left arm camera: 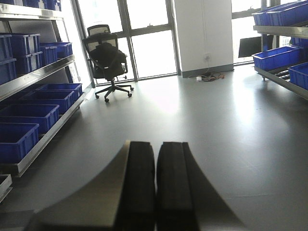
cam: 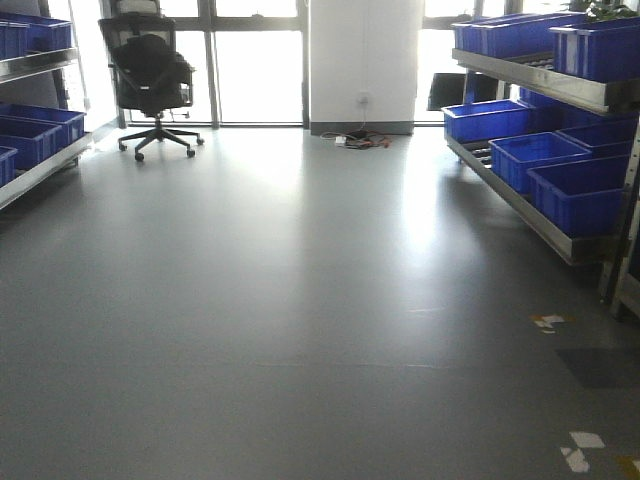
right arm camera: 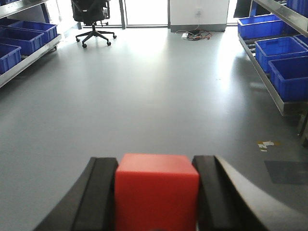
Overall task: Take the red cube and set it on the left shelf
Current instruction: 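Drive the base across the floor to the shelf of blue bins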
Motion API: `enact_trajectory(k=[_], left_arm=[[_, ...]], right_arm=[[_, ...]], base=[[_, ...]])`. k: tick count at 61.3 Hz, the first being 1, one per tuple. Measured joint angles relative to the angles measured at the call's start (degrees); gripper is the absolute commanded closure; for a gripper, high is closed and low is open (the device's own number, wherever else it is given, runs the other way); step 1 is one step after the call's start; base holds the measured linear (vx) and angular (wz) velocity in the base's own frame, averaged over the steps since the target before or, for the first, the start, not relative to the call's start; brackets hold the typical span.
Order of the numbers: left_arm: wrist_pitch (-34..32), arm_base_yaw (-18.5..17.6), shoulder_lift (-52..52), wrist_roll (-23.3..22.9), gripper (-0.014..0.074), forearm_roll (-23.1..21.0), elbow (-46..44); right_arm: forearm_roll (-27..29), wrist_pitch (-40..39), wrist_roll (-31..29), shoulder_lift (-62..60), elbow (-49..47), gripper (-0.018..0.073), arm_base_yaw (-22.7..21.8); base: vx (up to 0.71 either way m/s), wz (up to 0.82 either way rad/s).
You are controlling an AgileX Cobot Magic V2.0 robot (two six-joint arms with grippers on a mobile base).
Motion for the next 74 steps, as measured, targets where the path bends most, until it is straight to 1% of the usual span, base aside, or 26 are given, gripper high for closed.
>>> enact_trajectory(k=[31, 74], left_arm=[[0.0, 0.0, 0.0, 0.0, 0.0491, 0.0, 0.0], [0.0, 0.0, 0.0, 0.0, 0.0491, 0.0, 0.0]], right_arm=[[0.0, 0.0, 0.0, 0.0, 0.0, 0.0503, 0.0], [0.0, 0.0, 0.0, 0.0, 0.0, 0.0503, 0.0]], base=[[0.61, 0.21], [0.57, 0.40]])
